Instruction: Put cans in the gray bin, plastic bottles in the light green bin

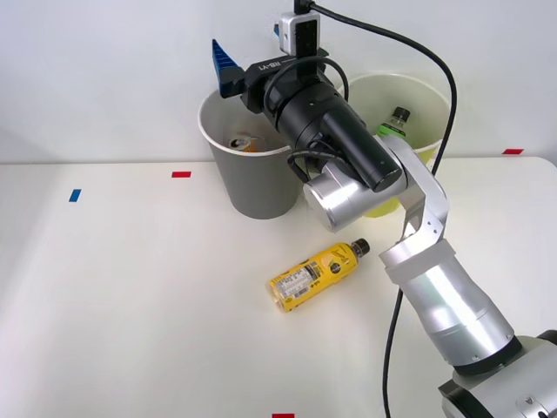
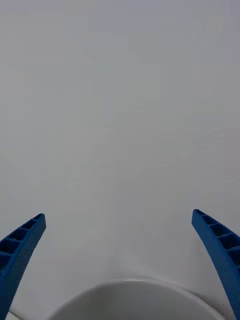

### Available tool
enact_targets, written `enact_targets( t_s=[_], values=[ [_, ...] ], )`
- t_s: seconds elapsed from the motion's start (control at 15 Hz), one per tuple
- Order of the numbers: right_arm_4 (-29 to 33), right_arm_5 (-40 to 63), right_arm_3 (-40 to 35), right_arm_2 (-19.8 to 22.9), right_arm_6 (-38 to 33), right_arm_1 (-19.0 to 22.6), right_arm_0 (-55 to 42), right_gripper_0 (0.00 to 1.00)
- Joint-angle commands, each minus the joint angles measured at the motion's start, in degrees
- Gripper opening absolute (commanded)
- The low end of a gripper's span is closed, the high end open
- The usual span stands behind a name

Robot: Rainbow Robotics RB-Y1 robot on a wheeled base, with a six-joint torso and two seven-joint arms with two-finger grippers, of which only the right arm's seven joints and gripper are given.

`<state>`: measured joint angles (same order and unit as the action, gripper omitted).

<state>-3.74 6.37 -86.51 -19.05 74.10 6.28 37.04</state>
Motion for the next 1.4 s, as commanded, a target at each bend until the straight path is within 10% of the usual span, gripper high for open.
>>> enact_targets(
  t_s=[0.07, 0.8, 1.4],
  values=[
    [0.7, -13.0, -0.2, 0.0, 0.3, 2.9, -6.3, 1.00],
    [-2.5, -21.4, -27.2, 0.3, -2.0, 18.2, -43.4, 1.00],
    [-5.5, -29.6, -27.3, 4.5, -2.1, 14.6, -66.4, 1.00]
  ],
)
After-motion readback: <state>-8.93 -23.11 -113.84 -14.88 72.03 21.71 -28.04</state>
